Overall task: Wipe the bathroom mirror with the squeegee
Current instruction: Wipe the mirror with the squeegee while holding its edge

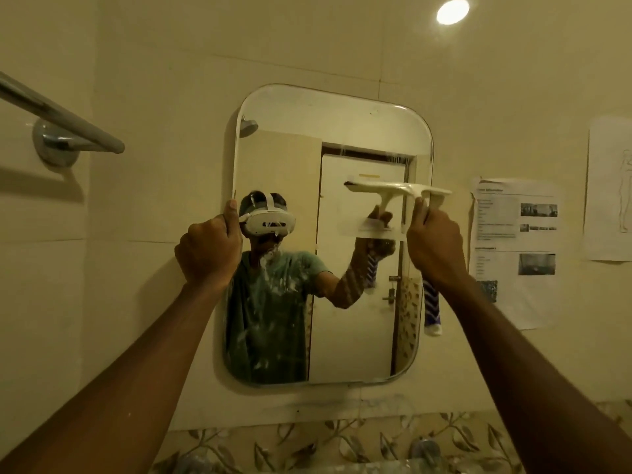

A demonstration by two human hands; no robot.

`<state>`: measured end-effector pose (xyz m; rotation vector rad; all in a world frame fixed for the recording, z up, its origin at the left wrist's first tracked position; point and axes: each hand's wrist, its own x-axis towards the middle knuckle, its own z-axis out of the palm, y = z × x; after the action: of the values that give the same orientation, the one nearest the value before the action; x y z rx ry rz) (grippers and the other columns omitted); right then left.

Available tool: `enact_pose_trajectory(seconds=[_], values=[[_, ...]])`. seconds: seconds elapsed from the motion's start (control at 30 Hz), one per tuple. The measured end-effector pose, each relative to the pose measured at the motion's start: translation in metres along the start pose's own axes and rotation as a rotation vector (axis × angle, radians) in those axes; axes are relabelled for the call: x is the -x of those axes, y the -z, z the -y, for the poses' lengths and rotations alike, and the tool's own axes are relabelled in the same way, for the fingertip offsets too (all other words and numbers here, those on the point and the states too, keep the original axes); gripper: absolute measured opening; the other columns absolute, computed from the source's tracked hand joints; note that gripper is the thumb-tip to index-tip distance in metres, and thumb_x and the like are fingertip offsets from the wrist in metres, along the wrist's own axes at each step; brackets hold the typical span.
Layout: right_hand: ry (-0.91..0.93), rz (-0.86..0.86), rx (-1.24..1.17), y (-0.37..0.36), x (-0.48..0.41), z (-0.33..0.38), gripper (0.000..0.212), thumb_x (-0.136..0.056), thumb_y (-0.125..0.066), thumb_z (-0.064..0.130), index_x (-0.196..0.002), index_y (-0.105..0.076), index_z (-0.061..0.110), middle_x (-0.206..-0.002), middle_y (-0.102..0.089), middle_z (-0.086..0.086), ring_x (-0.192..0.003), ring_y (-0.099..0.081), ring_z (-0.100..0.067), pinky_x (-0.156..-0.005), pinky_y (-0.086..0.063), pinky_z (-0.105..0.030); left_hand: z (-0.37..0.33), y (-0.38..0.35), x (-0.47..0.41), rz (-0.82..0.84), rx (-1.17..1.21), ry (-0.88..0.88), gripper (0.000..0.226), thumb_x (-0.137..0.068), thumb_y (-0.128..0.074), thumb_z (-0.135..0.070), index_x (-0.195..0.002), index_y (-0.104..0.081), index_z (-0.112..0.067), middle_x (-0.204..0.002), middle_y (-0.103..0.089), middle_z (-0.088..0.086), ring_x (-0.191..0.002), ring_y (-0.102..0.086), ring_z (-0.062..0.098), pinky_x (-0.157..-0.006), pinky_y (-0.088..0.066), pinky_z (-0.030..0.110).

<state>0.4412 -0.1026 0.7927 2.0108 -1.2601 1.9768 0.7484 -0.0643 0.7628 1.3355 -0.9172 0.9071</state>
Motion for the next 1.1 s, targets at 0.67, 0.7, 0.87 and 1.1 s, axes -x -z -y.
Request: enact_pose_trajectory(seconds=[0.67, 0.7, 0.87, 1.1], values=[[-0.103, 0.037, 0.01, 0.002, 0.075, -0.026, 0.05, -0.105, -0.03, 0.041, -0.069, -0.053, 0.015, -0.063, -0.058, -0.008, -0.054, -0.054, -0.022, -0.056, -0.053, -0.044, 0.016, 0.004, 0.043, 0.006, -0.05, 0.003, 0.057, -0.101, -0.038, -0.042, -0.05, -0.039, -0.018, -0.041, -0.023, -0.006, -0.033, -0.017, 0.009, -0.045, -0.016, 0.014], [-0.086, 0.038, 0.027, 0.001, 0.069, -0.025, 0.05, -0.105, -0.029, 0.042, -0.07, -0.053, 0.014, -0.063, -0.058, -0.008, -0.055, -0.054, -0.022, -0.056, -0.052, -0.042, 0.016, 0.004, 0.043, 0.009, -0.051, 0.004, 0.057, -0.101, -0.037, -0.043, -0.05, -0.037, -0.019, -0.041, -0.022, -0.007, -0.033, -0.017, 0.008, -0.045, -0.017, 0.014], [-0.144, 0.104, 0.085, -0.019, 0.125, -0.051, 0.046, -0.105, -0.029, 0.041, -0.078, -0.057, 0.014, -0.063, -0.061, -0.007, -0.054, -0.061, -0.022, -0.052, -0.056, -0.04, 0.021, 0.003, 0.047, 0.036, -0.055, -0.004, 0.055, -0.101, -0.036, -0.044, -0.051, -0.037, -0.02, -0.041, -0.019, -0.01, -0.033, -0.02, 0.009, -0.045, -0.016, 0.015], [-0.244, 0.163, 0.153, -0.035, 0.206, -0.078, 0.046, -0.103, -0.031, 0.039, -0.088, -0.062, 0.01, -0.061, -0.061, -0.002, -0.051, -0.058, -0.015, -0.044, -0.044, -0.027, 0.023, 0.007, 0.056, 0.086, -0.022, 0.025, 0.057, -0.101, -0.034, -0.047, -0.052, -0.04, -0.019, -0.041, -0.023, -0.01, -0.033, -0.024, 0.009, -0.044, -0.022, 0.016]])
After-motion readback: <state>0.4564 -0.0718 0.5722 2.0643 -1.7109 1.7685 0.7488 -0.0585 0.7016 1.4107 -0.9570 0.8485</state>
